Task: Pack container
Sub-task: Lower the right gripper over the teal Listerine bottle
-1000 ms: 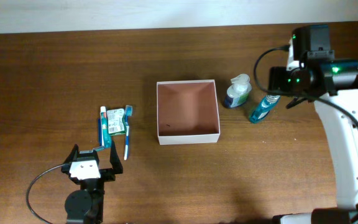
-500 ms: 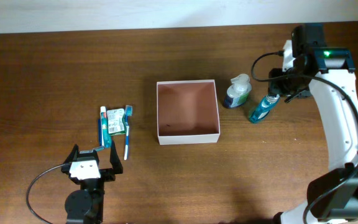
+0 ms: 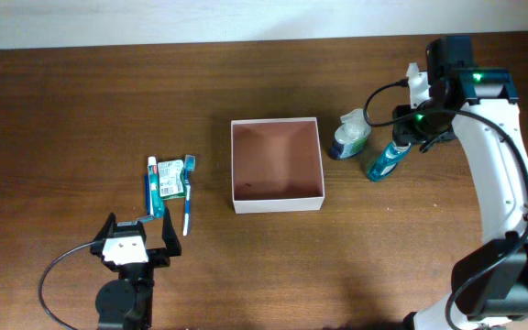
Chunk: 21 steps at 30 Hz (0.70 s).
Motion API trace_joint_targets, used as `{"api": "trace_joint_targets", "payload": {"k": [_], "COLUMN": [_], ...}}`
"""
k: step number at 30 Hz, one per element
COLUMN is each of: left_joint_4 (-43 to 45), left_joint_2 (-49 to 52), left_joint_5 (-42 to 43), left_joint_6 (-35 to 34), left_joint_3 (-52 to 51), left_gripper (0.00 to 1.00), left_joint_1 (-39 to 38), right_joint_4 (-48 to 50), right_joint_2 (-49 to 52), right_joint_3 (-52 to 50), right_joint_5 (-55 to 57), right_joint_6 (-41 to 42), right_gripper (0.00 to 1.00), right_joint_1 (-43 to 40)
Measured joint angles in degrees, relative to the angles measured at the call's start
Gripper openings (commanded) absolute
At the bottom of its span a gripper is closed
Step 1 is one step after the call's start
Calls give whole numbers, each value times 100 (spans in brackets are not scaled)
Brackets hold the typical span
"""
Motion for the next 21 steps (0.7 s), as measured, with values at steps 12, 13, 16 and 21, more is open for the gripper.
{"api": "trace_joint_targets", "payload": {"k": [12, 13, 16, 21], "left_joint_4": [0, 0, 0, 0], "left_joint_2": [0, 0, 0, 0], "left_joint_5": [2, 0, 0, 2], "left_joint_6": [0, 0, 0, -2], "left_joint_3": [0, 0, 0, 0], "left_gripper": [100, 100, 100, 100], "left_joint_1": [0, 0, 0, 0], "right_joint_4": [-9, 0, 42, 118], "right_joint_2": [50, 50, 50, 50], "right_joint_3": [0, 0, 0, 0], "right_joint_5": [-122, -127, -144, -162], "right_joint_6": [-142, -162, -164, -166], "right_gripper": [53, 53, 53, 53], "right_joint_1": [0, 0, 0, 0]}}
